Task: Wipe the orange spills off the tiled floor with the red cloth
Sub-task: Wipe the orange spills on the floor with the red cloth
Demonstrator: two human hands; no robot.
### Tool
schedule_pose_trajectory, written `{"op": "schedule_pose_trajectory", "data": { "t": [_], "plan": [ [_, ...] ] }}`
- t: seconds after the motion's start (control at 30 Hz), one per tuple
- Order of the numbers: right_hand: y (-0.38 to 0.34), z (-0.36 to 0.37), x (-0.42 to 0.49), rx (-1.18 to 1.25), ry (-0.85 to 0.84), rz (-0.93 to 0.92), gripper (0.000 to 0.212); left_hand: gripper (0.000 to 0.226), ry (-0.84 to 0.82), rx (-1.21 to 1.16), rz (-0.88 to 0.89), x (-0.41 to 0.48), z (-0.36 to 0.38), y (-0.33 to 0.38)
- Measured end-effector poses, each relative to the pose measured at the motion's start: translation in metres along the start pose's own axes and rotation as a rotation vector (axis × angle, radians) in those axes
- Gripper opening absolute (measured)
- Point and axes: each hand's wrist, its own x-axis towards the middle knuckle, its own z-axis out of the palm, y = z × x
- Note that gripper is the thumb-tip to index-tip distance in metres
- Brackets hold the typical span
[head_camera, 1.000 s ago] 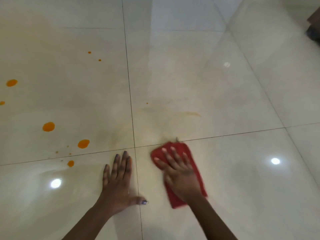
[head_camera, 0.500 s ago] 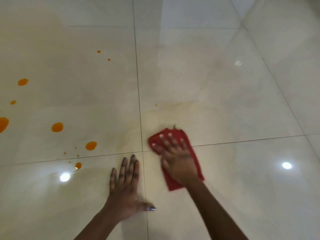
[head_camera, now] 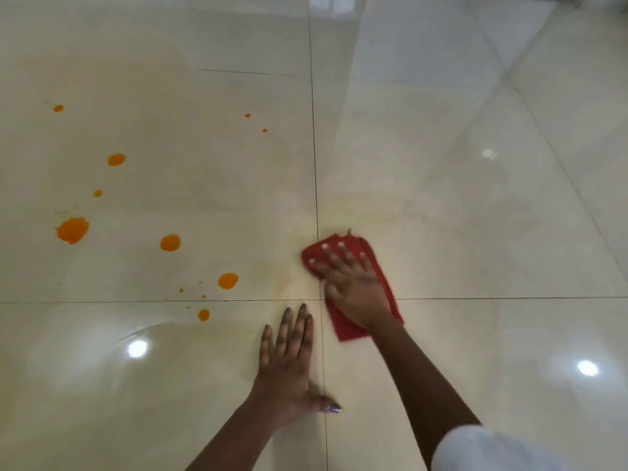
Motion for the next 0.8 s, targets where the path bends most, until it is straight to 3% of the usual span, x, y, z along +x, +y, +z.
{"op": "schedule_pose_trajectory", "data": {
  "t": [0.1,0.17,0.27,0.3,0.4,0.47,0.57,0.67,0.73,0.8],
  "plan": [
    [0.005,-0.008,0.036,0.004,0.021,0.289,0.049,0.13,0.093,0.021,0.035,-0.005,-0.002,-0.006],
    [-0.036,0.002,0.043,0.015,0.009,0.153,0.049,0.129,0.078,-0.026,-0.047,-0.02,0.0,-0.028],
    [-0.092,0.033,-0.005,0.062,-0.02,-0.223,0.049,0.132,0.119,-0.056,-0.246,-0.058,-0.002,-0.087],
    [-0.093,0.037,-0.016,0.057,-0.005,-0.215,0.049,0.134,0.154,-0.046,-0.303,-0.069,-0.005,-0.108],
    [-0.086,0.029,0.025,-0.02,0.122,0.117,0.053,0.147,0.092,-0.062,-0.457,-0.088,-0.013,-0.147],
    [-0.108,0.024,0.071,-0.014,0.05,0.226,0.05,0.144,0.084,-0.11,-0.477,-0.092,-0.013,-0.153],
    [-0.185,0.041,0.084,-0.01,0.016,-0.081,0.05,0.145,0.072,-0.118,-0.464,-0.095,-0.014,-0.153],
    [-0.216,0.065,0.012,-0.042,0.02,-0.385,0.047,0.145,0.129,-0.175,-0.502,-0.112,-0.022,-0.17],
    [-0.19,0.059,-0.02,-0.051,0.009,-0.395,0.046,0.147,0.136,-0.181,-0.538,-0.125,-0.024,-0.186],
    [-0.156,0.052,0.002,-0.086,0.074,-0.28,0.048,0.147,0.108,-0.205,-0.546,-0.132,-0.02,-0.197]
  ]
}}
